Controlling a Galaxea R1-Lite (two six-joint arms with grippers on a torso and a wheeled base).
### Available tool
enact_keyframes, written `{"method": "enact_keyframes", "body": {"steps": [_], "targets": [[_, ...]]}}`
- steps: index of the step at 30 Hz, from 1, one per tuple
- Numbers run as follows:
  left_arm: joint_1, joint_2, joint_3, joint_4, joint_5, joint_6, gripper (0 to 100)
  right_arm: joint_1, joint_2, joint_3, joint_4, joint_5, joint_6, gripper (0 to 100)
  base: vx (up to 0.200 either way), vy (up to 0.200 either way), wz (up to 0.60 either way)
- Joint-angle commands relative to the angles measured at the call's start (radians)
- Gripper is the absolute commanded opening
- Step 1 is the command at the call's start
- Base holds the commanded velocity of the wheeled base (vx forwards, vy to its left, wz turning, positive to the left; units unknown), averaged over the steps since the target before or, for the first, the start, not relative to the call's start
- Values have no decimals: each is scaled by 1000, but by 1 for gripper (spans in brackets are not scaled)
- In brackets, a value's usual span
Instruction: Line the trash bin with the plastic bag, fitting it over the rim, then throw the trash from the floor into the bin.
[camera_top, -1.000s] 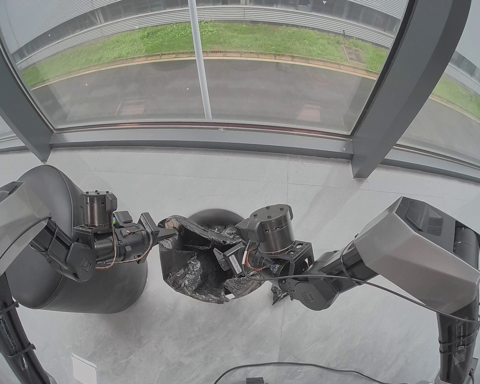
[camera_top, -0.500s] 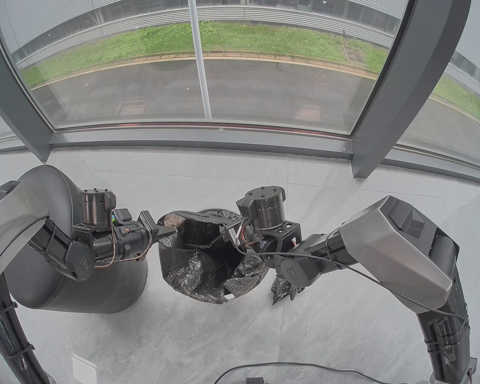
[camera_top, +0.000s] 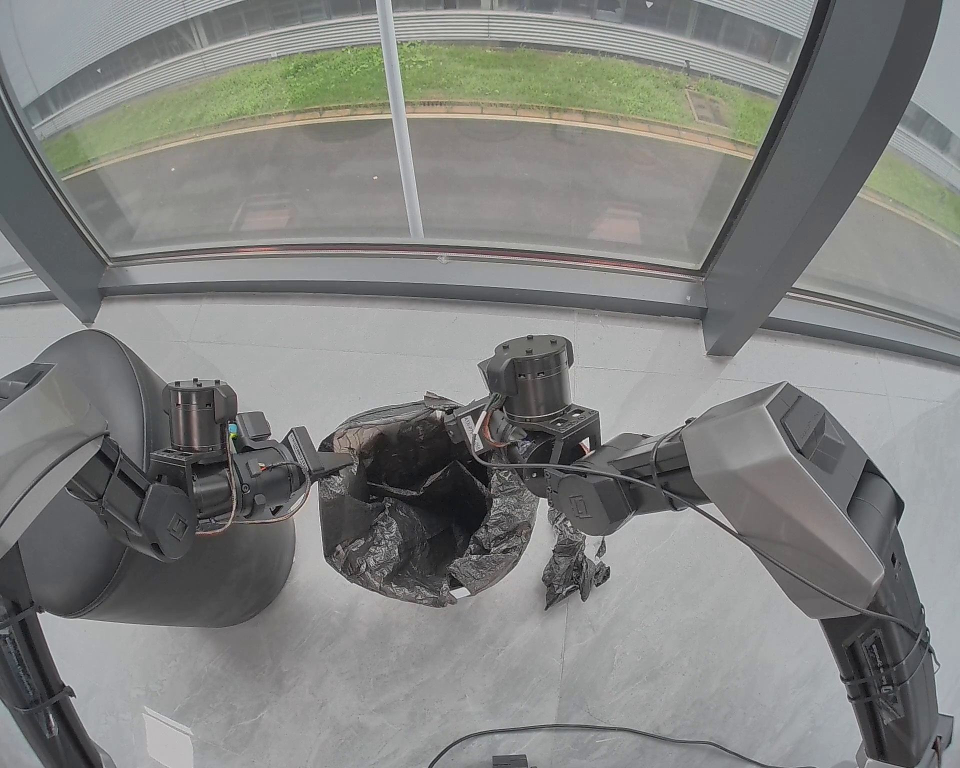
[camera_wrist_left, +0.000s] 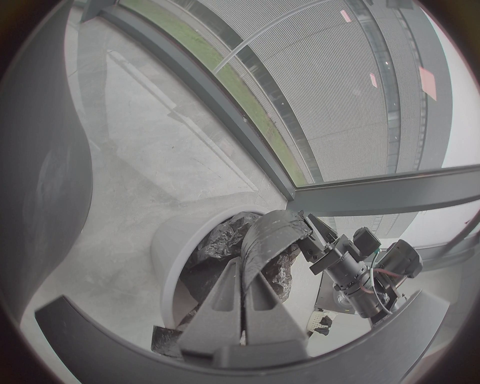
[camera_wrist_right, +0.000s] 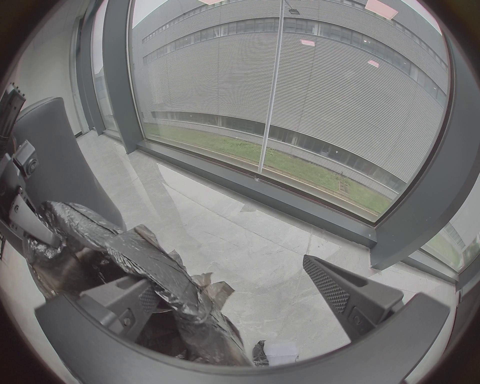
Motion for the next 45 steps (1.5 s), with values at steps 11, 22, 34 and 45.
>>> {"method": "enact_keyframes", "body": {"steps": [11, 22, 34, 45], "targets": [[21, 44, 9, -101, 34, 18, 0, -22, 22, -29, -7, 0, 1, 100, 0, 0, 0], [21, 51, 1, -108, 37, 35, 100, -24, 22, -32, -5, 0, 4, 100, 0, 0, 0], [25, 136, -27, -116, 242, 266, 100, -25, 22, -38, -7, 0, 6, 100, 0, 0, 0], [27, 194, -140, -104, 308, 276, 100, -35, 59, -90, -1, 0, 6, 100, 0, 0, 0]]}}
